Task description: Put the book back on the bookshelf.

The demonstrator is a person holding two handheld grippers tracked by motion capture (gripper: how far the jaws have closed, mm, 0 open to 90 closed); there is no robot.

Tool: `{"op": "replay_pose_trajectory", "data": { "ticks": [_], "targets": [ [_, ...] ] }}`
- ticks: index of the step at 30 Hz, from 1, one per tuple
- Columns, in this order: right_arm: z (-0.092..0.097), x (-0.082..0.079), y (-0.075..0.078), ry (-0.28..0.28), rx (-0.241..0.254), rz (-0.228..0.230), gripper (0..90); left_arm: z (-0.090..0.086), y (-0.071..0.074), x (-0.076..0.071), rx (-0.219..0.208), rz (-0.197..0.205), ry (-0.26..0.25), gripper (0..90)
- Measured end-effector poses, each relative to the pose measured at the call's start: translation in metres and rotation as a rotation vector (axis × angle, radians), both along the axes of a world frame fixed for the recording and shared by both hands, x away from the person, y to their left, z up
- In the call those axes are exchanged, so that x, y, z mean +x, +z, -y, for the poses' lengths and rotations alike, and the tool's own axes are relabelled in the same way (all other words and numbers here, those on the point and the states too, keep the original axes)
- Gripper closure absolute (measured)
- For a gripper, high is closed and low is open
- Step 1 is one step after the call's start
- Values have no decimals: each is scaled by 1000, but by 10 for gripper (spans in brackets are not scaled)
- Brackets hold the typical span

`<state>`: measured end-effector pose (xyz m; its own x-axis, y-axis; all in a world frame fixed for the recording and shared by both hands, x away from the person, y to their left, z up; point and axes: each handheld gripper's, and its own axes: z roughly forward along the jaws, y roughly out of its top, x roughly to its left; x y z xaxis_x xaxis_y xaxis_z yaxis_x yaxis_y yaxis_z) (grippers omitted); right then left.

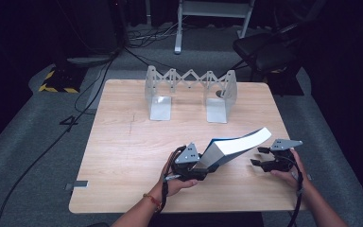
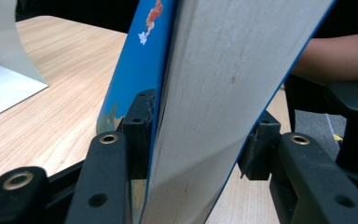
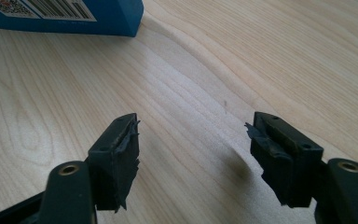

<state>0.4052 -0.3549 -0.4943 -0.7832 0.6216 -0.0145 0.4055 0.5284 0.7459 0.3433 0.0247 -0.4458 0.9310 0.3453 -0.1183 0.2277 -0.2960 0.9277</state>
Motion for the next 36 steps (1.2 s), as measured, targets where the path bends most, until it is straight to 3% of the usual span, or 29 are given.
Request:
{"op": "replay_pose_trajectory", "data": {
  "ticks": [3,13,17,27,34,36],
  "targets": [
    [0,1,-2,0,0,-5,337,-5,0,3,-14,-15,11,554],
    [1,2,-7,-6,15,-22,342,-15,4,8,-22,-7,42,561],
    [1,2,-8,-9,19,-21,343,-18,7,9,-22,8,42,560],
    [0,3,-8,-9,18,-15,335,-26,6,17,-65,-13,41,557],
    [-1,3,-8,0,5,-6,311,-30,13,16,-99,9,64,558],
    [-2,3,-8,2,5,-9,306,-33,23,17,-108,40,94,558]
  ]
}}
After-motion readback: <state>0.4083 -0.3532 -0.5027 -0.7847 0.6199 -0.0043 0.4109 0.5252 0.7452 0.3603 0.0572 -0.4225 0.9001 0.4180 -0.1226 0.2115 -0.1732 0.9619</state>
